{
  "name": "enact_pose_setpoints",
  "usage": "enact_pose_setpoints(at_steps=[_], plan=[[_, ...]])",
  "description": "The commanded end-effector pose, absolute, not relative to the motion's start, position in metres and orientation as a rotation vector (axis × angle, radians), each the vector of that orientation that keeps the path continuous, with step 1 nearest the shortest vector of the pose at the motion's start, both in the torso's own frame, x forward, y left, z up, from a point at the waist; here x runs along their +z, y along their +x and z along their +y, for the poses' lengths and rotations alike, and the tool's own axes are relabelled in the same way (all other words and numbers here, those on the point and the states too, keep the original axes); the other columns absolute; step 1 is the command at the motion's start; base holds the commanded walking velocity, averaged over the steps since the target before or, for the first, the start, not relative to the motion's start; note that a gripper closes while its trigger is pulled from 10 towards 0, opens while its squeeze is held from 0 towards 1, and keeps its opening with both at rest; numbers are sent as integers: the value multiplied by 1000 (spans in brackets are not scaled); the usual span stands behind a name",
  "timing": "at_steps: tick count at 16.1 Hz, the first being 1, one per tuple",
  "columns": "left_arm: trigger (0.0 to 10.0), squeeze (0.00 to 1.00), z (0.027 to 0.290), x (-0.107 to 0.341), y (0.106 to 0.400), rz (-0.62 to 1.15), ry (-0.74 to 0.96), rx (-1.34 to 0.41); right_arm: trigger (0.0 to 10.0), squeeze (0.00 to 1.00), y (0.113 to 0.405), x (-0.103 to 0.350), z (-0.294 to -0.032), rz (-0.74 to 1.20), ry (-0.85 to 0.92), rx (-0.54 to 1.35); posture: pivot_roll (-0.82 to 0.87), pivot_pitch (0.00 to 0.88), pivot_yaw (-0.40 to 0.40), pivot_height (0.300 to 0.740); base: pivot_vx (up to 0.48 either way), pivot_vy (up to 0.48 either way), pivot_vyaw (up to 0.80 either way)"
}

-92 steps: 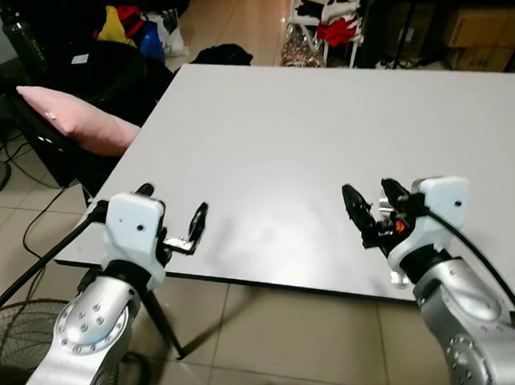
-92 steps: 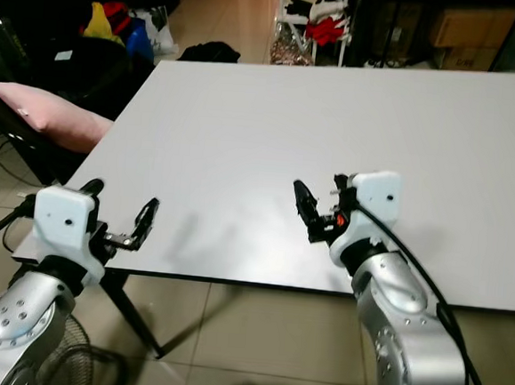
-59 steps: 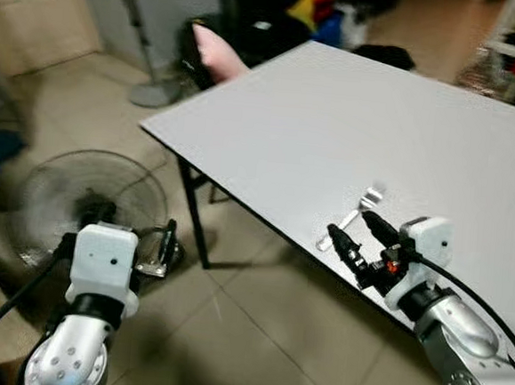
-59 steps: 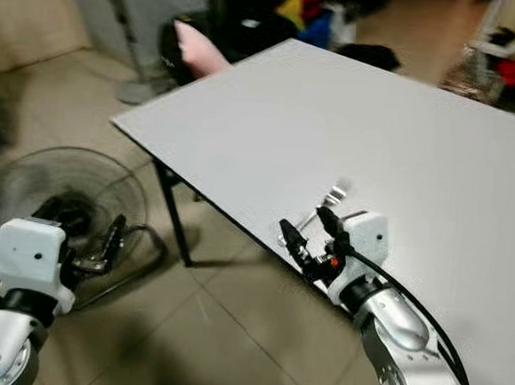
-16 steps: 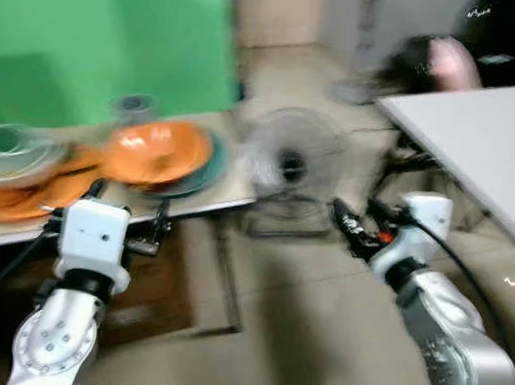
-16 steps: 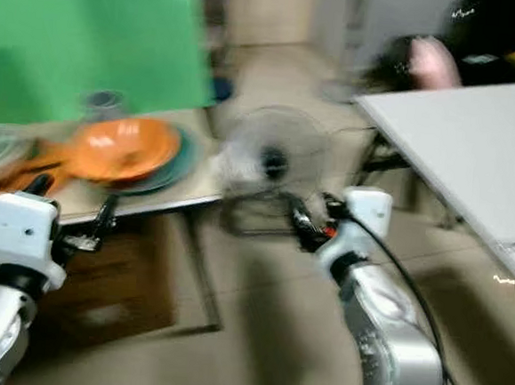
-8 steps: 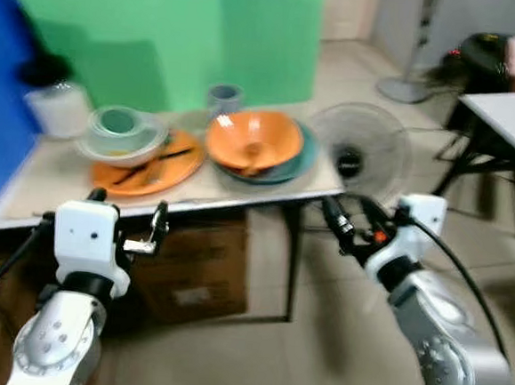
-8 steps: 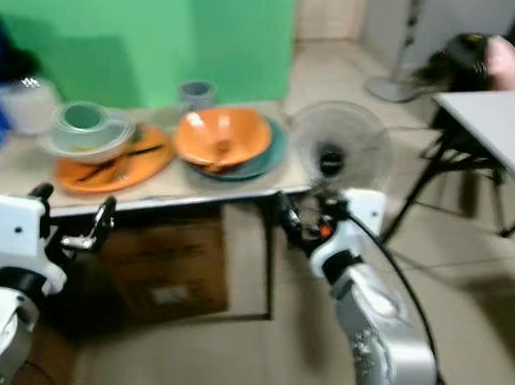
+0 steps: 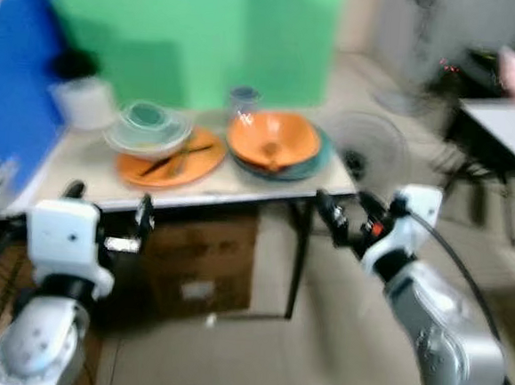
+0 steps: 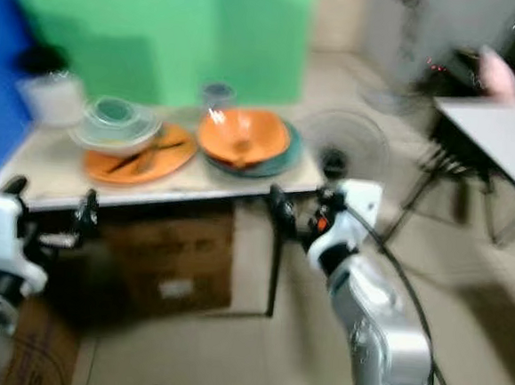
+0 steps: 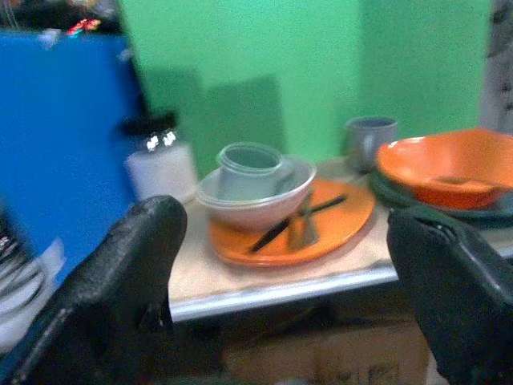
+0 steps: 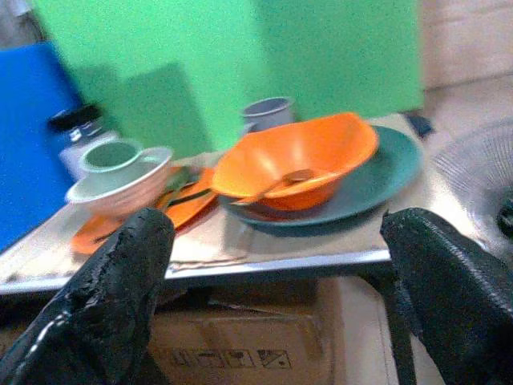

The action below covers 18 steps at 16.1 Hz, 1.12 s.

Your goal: Setting the table

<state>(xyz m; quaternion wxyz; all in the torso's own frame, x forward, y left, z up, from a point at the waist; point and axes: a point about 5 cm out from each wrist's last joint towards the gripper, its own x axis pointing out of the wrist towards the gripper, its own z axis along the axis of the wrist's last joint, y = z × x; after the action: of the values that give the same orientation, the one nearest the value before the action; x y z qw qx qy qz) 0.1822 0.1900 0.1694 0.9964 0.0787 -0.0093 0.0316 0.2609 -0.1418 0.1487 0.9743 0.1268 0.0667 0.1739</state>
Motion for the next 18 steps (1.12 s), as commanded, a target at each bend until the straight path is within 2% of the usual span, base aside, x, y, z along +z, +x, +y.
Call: enact_pose_setpoints(at_steps=[1, 12, 17, 18], plan=[[10000, 1000, 192, 172, 183, -22, 174, 67, 10000, 1000, 260, 147, -139, 150, 264, 361, -13, 0, 65, 740, 428, 0, 0], [10000, 1000, 192, 174, 185, -31, 188, 49, 10000, 1000, 271, 161, -133, 117, 253, 369, -9, 0, 61, 740, 468, 0, 0], [10000, 1000, 186, 177, 190, -33, 214, -40, 10000, 1000, 279, 175, -130, 139, 199, 397, -23, 0, 68, 740, 437, 0, 0], [10000, 925, 183, 179, 190, -40, 210, -66, 10000, 1000, 280, 177, -128, 148, 182, 412, -24, 0, 67, 740, 0, 0, 0]])
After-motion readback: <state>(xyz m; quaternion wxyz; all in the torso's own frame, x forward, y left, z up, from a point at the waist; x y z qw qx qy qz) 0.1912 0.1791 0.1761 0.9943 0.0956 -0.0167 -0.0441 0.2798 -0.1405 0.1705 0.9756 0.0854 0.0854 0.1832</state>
